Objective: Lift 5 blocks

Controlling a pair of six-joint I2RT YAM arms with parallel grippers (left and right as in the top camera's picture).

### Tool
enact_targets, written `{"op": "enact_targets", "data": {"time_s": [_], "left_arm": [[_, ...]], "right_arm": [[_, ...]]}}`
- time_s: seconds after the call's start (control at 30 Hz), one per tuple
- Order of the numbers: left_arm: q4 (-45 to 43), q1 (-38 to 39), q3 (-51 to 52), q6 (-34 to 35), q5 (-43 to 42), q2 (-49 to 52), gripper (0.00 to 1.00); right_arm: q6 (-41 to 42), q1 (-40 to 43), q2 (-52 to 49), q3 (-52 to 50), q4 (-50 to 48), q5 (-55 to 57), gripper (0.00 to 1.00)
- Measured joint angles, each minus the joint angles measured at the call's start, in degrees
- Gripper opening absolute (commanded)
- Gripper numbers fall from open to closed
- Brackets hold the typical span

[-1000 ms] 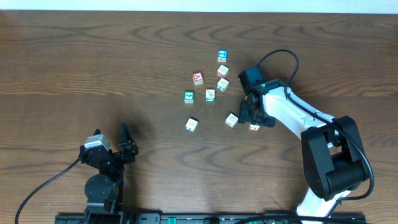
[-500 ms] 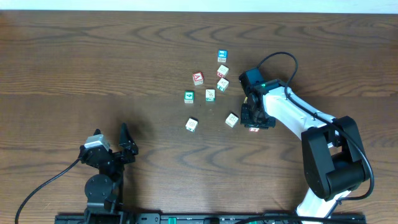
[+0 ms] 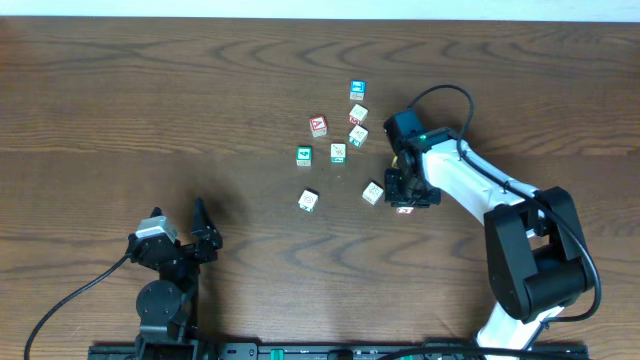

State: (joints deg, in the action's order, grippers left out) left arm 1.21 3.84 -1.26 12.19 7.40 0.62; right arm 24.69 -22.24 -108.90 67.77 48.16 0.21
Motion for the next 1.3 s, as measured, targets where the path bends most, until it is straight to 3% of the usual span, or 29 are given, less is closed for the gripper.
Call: {"op": "enact_targets", "data": {"time_s": [0.33,0.37,0.43,0.53,1.3], "left_arm": [[0.0,0.0,0.0,0.0,0.0,0.0,0.77],[0.0,0.0,0.0,0.0,0.0,0.0,0.76],[0.0,0.0,0.0,0.0,0.0,0.0,0.77],[0.0,0.0,0.0,0.0,0.0,0.0,0.76],[0.0,0.0,0.0,0.0,0.0,0.0,0.76]], "right_arm": [[-1.9,-3.6,0.0,0.0,0.2,-0.7,0.27],[-1.9,-3.8,0.0,0.0,0.2,-0.8,0.31],[-2.2,-3.9,0.0,0.0,0.2,-0.9,0.50],[-2.6,-4.0,0.0,0.0,0.4,-1.5,0.64],[-8.3,-4.2,0.0,3.9,1.8,-1.9,0.81]]}}
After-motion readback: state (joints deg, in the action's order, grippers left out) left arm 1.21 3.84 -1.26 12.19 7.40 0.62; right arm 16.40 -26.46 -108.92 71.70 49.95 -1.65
